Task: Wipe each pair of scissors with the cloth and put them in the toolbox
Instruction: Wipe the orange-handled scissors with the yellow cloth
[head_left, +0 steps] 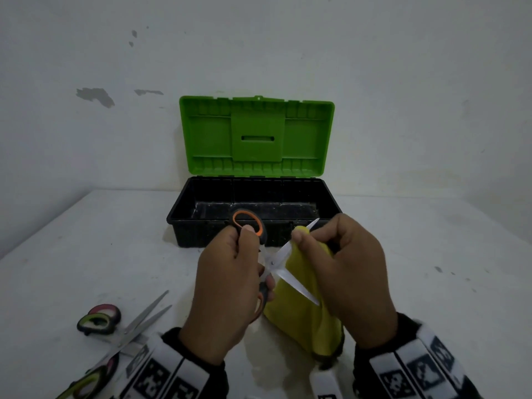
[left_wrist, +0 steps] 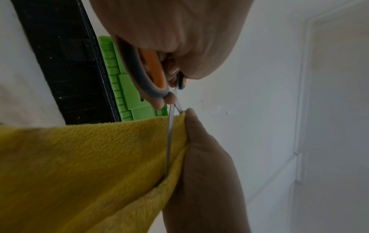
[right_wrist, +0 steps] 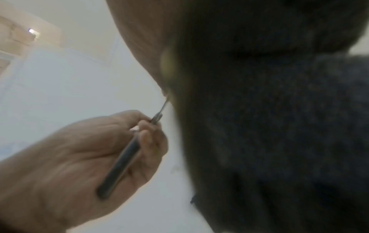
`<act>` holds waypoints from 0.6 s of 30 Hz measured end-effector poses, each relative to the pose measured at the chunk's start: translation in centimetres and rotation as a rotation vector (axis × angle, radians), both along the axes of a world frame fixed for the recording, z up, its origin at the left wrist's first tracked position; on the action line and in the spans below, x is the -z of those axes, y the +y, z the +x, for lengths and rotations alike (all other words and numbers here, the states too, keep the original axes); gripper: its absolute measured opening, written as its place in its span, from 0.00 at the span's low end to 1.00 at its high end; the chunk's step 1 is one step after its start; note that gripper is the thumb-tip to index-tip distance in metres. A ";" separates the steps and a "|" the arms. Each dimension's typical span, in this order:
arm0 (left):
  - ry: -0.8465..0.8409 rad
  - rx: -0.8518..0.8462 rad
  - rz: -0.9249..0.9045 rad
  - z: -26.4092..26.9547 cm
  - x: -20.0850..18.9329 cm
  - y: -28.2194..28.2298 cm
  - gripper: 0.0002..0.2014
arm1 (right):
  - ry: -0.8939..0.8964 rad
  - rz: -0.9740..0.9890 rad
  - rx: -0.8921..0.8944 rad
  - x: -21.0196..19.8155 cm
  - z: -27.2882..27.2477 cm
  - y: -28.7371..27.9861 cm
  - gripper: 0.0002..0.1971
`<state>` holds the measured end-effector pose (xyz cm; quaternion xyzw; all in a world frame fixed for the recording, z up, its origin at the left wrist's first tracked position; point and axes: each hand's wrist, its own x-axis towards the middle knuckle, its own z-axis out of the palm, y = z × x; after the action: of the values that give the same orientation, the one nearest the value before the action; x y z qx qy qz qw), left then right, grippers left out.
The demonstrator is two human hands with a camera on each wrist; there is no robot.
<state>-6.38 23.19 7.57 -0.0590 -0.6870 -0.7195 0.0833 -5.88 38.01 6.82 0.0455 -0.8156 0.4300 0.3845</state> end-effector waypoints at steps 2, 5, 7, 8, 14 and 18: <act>0.006 -0.005 -0.016 -0.1 0.0 -0.2 0.18 | 0.011 0.036 -0.070 0.1 0.5 -0.6 0.14; -0.013 0.006 -0.020 -0.3 -0.1 -0.3 0.17 | -0.014 0.002 -0.020 0.1 -0.2 0.1 0.14; -0.024 0.020 -0.028 -0.4 -0.3 -0.4 0.17 | -0.015 -0.038 0.027 0.0 -0.8 0.5 0.14; -0.023 0.026 -0.031 -0.5 -0.4 -0.5 0.17 | -0.013 -0.036 0.018 0.0 -0.7 0.3 0.14; -0.026 0.024 -0.032 -0.4 -0.5 -1.0 0.17 | -0.026 0.019 -0.032 -0.1 -0.1 0.0 0.14; -0.033 0.031 -0.027 -0.4 -0.5 -1.0 0.16 | -0.019 -0.032 0.010 -0.2 -0.4 0.2 0.14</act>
<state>-6.82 22.16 8.03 -0.0589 -0.6970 -0.7122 0.0599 -6.30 38.19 7.02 0.0309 -0.8126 0.4413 0.3795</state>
